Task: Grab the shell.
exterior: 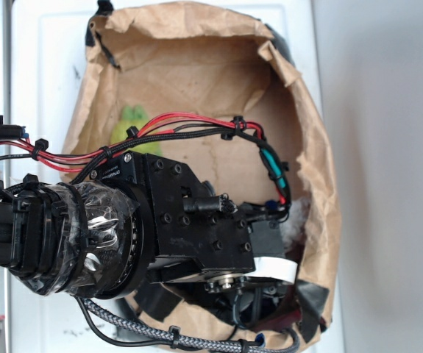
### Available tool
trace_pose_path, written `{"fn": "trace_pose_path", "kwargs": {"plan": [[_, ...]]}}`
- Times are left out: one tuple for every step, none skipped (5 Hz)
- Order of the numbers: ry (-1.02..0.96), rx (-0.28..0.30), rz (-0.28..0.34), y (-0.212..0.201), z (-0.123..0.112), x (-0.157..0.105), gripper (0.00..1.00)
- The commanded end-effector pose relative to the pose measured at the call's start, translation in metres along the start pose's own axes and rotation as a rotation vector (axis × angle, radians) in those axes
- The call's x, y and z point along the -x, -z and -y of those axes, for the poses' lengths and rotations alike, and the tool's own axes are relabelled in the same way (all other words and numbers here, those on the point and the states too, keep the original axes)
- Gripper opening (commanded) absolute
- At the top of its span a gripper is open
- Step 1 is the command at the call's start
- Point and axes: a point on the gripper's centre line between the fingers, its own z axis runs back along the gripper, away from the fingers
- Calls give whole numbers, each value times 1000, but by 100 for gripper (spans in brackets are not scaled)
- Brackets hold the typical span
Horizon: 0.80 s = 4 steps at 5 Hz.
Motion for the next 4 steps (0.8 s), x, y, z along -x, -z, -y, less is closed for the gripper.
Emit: {"fn": "trace_pose_path", "kwargs": {"plan": [[-89,-56,48,-68,-29,2,0],[-151,-168,58,-120,-40,24,0],[-197,-176,52,-162,-43,34,0],[-226,-193,45,-181,-46,31,0]]}}
